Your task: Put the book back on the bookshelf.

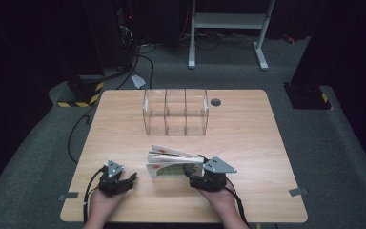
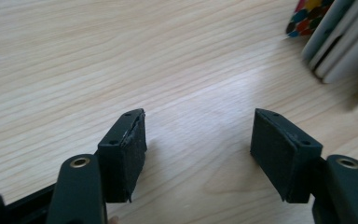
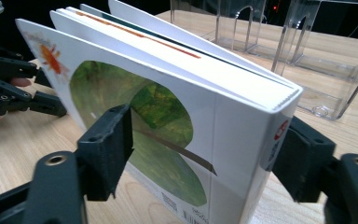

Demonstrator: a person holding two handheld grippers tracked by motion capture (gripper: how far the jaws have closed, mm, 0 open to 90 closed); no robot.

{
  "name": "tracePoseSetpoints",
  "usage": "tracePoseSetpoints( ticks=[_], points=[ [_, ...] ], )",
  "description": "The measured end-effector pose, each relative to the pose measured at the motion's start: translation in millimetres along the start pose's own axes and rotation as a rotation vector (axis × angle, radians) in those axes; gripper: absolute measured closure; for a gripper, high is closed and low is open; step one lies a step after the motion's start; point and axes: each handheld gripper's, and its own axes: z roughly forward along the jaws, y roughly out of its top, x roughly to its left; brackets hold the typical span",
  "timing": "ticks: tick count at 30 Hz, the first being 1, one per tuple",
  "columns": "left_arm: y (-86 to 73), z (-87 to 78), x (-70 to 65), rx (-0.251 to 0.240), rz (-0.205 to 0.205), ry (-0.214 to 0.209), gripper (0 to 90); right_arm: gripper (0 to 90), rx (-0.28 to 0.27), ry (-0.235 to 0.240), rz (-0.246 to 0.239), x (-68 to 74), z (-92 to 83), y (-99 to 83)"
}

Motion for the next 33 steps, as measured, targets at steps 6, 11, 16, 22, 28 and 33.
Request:
tracePoseSetpoints(
  ticks=[6,11,16,22,28,33],
  points=[
    [-0.4,1.4,5.7,0.008,-0.039,0.009,30.0,38.2,-0.026,-0.009,-0.009,-0.4,-2.8,0.9],
    [0.0,2.1,8.4,0.016,-0.056,-0.005,28.9,42.9,-0.037,-0.011,-0.001,-1.2,-5.3,0.4],
    [-0.2,2.2,8.0,0.014,-0.055,-0.003,28.9,51.4,-0.042,0.018,0.002,-1.4,-5.8,-0.5],
    [0.3,2.7,8.6,0.015,-0.054,-0.007,28.8,61.9,-0.046,0.040,-0.037,3.1,-6.4,-2.0],
    [2.1,4.8,8.8,0.013,-0.048,-0.013,29.8,74.0,-0.049,0.016,-0.098,12.7,-8.8,-4.0],
    [5.2,8.6,10.3,0.012,-0.049,-0.010,29.8,74.2,-0.048,0.007,-0.093,13.0,-13.5,-5.7]
  ],
)
